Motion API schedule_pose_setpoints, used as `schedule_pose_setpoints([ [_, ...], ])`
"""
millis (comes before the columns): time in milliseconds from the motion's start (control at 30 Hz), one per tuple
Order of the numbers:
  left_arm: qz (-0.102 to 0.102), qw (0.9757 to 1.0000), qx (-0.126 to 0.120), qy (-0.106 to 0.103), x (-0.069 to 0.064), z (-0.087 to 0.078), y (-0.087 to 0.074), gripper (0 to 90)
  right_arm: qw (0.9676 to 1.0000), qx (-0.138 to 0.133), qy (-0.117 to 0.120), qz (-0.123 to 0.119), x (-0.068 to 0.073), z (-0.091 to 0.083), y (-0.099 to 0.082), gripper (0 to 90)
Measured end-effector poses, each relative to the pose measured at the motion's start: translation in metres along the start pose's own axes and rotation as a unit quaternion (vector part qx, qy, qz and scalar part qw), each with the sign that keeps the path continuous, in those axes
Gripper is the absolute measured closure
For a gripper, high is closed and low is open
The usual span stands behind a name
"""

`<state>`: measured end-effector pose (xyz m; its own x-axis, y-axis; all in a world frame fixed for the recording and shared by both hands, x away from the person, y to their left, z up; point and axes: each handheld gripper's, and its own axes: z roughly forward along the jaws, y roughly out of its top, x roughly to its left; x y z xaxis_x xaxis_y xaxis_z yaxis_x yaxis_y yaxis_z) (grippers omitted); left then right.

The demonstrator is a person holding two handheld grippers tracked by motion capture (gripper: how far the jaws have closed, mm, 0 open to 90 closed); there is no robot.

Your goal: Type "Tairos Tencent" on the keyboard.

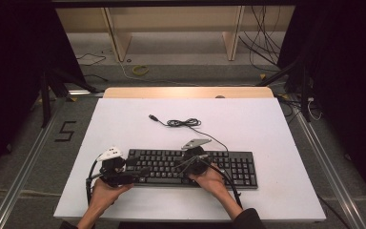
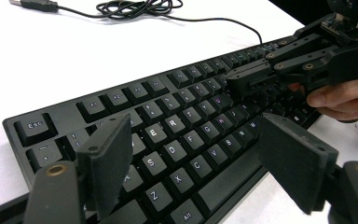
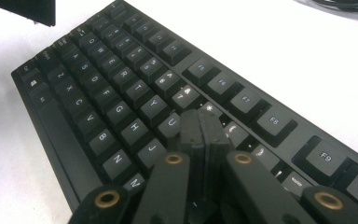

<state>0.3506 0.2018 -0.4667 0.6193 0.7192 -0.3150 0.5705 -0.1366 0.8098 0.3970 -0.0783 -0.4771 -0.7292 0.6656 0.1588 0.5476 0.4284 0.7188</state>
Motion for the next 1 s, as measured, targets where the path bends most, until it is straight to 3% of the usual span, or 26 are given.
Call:
schedule_pose_setpoints([
  [400,-0.002,1.0000,0.001,0.000,0.000,0.000,0.000,26.2,1.0000,0.003,-0.007,-0.003,0.001,0.003,-0.001,90.0],
  [567,-0.002,1.0000,0.001,0.001,0.001,0.000,0.000,26.2,0.9999,0.002,-0.003,0.011,0.001,0.001,0.000,90.0],
  [1000,-0.006,1.0000,-0.001,0.003,0.003,-0.001,0.000,26.3,0.9996,-0.021,0.010,0.018,0.000,-0.010,0.002,84.8],
])
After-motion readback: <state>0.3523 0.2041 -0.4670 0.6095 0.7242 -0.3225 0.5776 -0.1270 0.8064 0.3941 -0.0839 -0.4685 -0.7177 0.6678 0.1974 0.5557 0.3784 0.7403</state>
